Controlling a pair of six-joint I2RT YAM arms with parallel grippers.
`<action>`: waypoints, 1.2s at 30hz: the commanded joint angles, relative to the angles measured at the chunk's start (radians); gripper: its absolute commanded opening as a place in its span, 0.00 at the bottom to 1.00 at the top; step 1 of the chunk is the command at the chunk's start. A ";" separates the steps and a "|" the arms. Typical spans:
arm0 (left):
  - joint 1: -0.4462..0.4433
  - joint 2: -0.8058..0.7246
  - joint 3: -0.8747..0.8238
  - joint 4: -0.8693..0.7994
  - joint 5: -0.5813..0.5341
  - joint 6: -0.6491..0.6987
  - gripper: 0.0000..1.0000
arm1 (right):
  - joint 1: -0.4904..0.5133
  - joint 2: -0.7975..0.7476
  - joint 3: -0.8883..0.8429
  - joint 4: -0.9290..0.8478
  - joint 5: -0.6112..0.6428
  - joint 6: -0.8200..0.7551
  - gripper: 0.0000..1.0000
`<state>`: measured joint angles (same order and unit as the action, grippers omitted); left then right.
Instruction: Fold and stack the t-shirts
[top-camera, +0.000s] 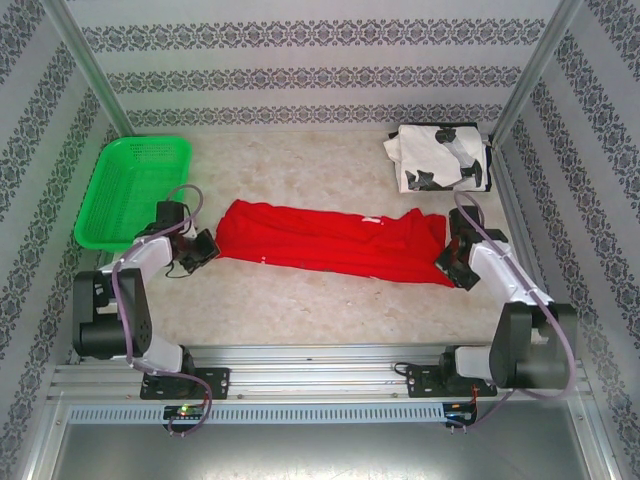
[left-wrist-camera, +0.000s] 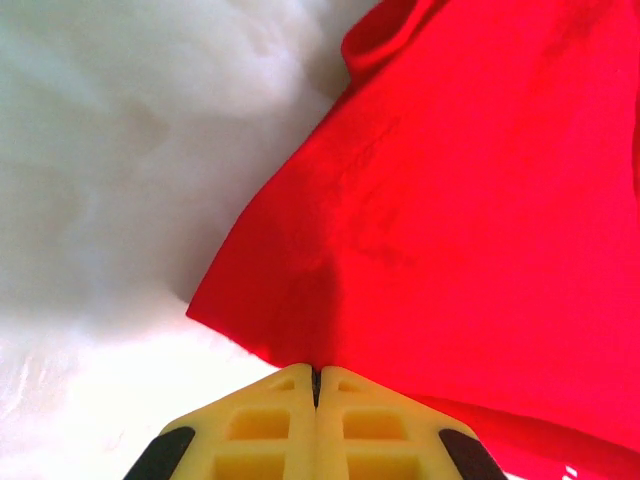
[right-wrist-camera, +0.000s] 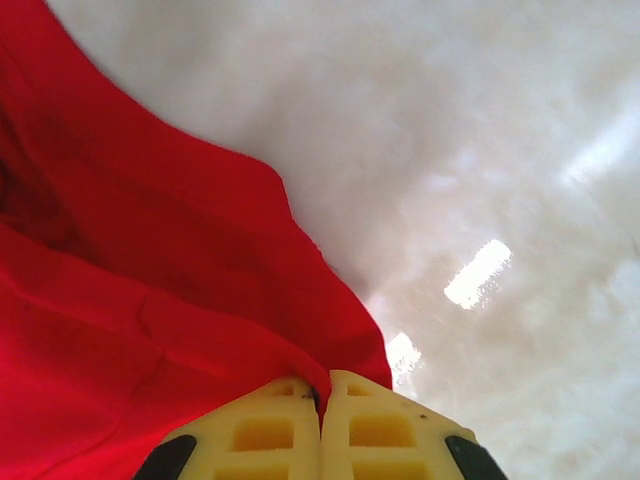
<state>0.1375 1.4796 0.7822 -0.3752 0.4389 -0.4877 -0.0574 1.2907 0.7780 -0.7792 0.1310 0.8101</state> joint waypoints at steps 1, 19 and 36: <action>0.027 -0.064 -0.057 -0.084 -0.059 -0.012 0.05 | -0.021 -0.063 -0.062 -0.084 0.042 0.036 0.00; 0.012 -0.151 0.164 -0.210 0.023 -0.043 0.71 | 0.159 -0.053 0.081 0.037 -0.235 0.043 0.35; -0.023 -0.123 0.230 -0.214 0.001 0.021 0.70 | 0.243 0.274 0.203 0.154 -0.181 0.071 0.39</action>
<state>0.1234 1.3563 0.9951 -0.5514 0.4435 -0.4988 0.1810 1.5368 0.9478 -0.6197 -0.0826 0.8692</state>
